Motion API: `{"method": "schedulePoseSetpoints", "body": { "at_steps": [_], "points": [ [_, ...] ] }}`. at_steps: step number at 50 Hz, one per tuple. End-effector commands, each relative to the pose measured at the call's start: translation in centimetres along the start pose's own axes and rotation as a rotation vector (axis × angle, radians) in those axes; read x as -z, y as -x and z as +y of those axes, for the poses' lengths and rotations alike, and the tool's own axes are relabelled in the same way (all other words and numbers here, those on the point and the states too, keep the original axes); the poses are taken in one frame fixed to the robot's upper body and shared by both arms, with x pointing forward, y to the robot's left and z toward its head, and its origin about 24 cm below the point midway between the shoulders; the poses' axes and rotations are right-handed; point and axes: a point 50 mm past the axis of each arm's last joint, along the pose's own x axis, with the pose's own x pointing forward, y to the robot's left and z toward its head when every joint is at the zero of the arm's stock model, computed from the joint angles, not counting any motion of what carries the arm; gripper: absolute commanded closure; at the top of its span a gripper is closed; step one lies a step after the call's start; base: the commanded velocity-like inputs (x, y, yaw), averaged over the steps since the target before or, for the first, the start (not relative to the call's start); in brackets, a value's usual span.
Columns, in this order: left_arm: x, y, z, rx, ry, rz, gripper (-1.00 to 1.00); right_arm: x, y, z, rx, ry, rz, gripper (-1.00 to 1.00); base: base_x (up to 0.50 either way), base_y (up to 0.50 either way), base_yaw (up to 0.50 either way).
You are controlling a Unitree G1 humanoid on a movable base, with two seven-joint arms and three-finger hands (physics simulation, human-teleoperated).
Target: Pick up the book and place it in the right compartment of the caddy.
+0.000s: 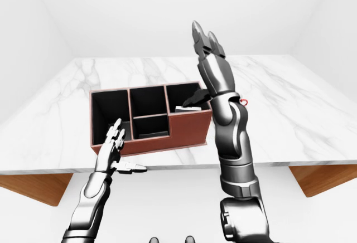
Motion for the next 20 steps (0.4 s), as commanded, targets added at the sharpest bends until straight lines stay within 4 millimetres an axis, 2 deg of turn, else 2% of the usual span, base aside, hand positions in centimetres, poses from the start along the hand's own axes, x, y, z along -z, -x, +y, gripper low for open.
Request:
{"method": "schedulePoseSetpoints", "body": {
  "at_steps": [1, 9, 12, 15, 20],
  "points": [
    [-0.1, 0.0, 0.1, -0.009, 0.006, -0.006, -1.0, -0.9, 6.1, -1.9, 0.105, -0.175, -0.075, -1.0, 0.0, 0.0, 0.0],
    [-0.3, 0.1, 0.3, -0.02, 0.013, -0.013, -1.0, 0.3, 10.2, -2.1, 0.166, -0.442, -0.035, -1.0, 0.0, 0.0, 0.0],
    [-0.3, 0.0, 0.3, -0.023, 0.013, -0.014, -1.0, 1.5, 11.5, -1.1, 0.161, -0.5, 0.046, -1.0, 0.0, 0.0, 0.0],
    [-0.4, 0.0, 0.4, -0.029, 0.017, -0.015, -1.0, 3.2, 13.1, 1.3, 0.109, -0.54, 0.178, -1.0, 0.0, 0.0, 0.0],
    [-0.6, 0.1, 0.4, -0.036, 0.023, -0.023, -1.0, 3.7, 13.6, 3.0, 0.084, -0.59, 0.165, -1.0, 0.0, 0.0, 0.0]
  ]
}}
